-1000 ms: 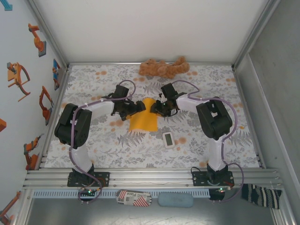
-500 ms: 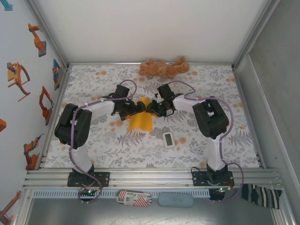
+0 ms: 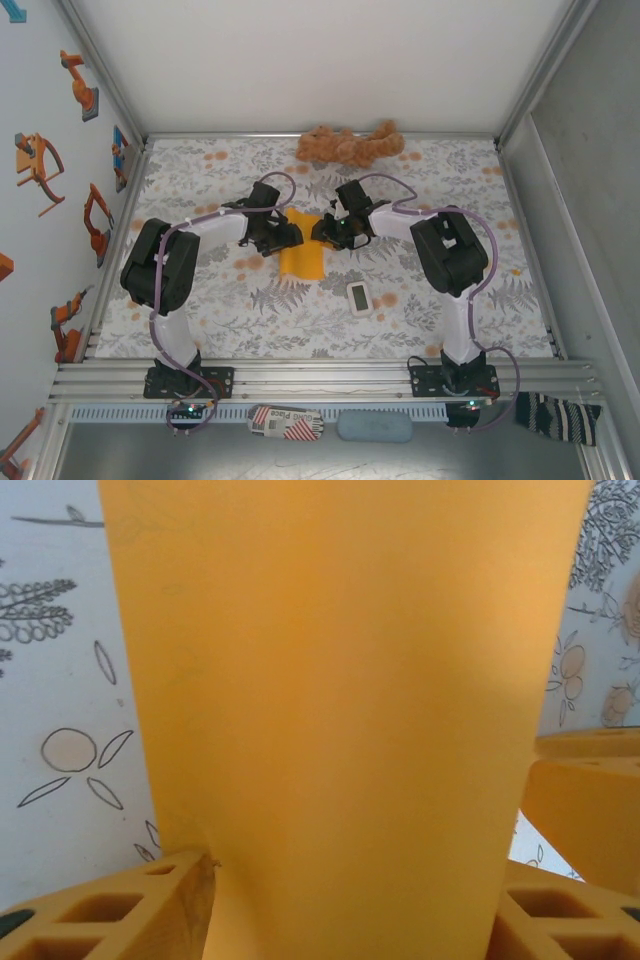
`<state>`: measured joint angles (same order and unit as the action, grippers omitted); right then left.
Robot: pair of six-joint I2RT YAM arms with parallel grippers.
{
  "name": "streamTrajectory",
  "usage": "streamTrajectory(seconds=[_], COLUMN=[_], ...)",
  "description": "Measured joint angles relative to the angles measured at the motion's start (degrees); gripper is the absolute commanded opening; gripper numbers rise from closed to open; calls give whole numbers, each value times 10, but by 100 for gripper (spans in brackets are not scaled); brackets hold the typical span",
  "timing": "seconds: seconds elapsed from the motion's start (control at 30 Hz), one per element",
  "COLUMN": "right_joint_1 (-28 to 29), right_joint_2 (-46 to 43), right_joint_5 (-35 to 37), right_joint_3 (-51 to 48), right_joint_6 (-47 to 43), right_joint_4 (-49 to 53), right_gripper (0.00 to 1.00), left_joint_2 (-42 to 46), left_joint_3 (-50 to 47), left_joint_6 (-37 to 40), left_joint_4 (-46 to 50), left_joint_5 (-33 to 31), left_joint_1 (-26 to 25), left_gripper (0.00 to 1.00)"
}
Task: Fold a paper plane with a square sheet of paper (pick it up from the middle)
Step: First fold in half a square sheet of paper at the center of the table.
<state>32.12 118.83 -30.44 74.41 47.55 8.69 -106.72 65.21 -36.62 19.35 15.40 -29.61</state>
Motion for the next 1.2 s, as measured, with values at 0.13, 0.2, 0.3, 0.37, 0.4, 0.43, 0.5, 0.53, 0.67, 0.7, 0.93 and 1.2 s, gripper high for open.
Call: streamTrajectory(seconds=[0.13,0.2,0.3,0.37,0.4,0.43,0.5,0.53,0.67,0.7,0.93,1.2], right_joint_1=[-3,-11,-33,-51,-59,-67,-79,-81,-82,-82,-82,-80], right_joint_2=[-27,-56,-105,-131,-141,-149,-158,-161,-164,-164,-162,-150], right_joint_5=[10,16,16,11,7,0,-17,-25,-75,-87,-152,-197], right_joint_3=[-37,-66,-106,-123,-128,-131,-132,-132,-132,-132,-105,-53], right_joint_6=[4,7,13,18,20,22,26,25,41,49,117,187], right_joint_4=[-20,-35,-71,-97,-110,-122,-145,-155,-202,-218,-324,-412], right_gripper=[37,39,44,47,49,51,57,60,73,76,81,80], left_joint_2=[3,14,42,68,83,95,121,131,165,171,189,188], left_joint_3=[0,-1,-6,-15,-21,-25,-30,-31,-31,-31,-31,-31], left_joint_6=[9,13,14,13,10,7,-4,-12,-50,-63,-157,-253], left_joint_4=[0,-4,-23,-43,-55,-65,-88,-99,-150,-165,-268,-374], left_joint_5=[-2,3,25,46,59,71,99,113,173,189,271,325], left_joint_1=[0,2,11,21,28,33,45,51,67,69,78,80], left_gripper=[42,39,37,37,37,37,37,37,37,37,37,37])
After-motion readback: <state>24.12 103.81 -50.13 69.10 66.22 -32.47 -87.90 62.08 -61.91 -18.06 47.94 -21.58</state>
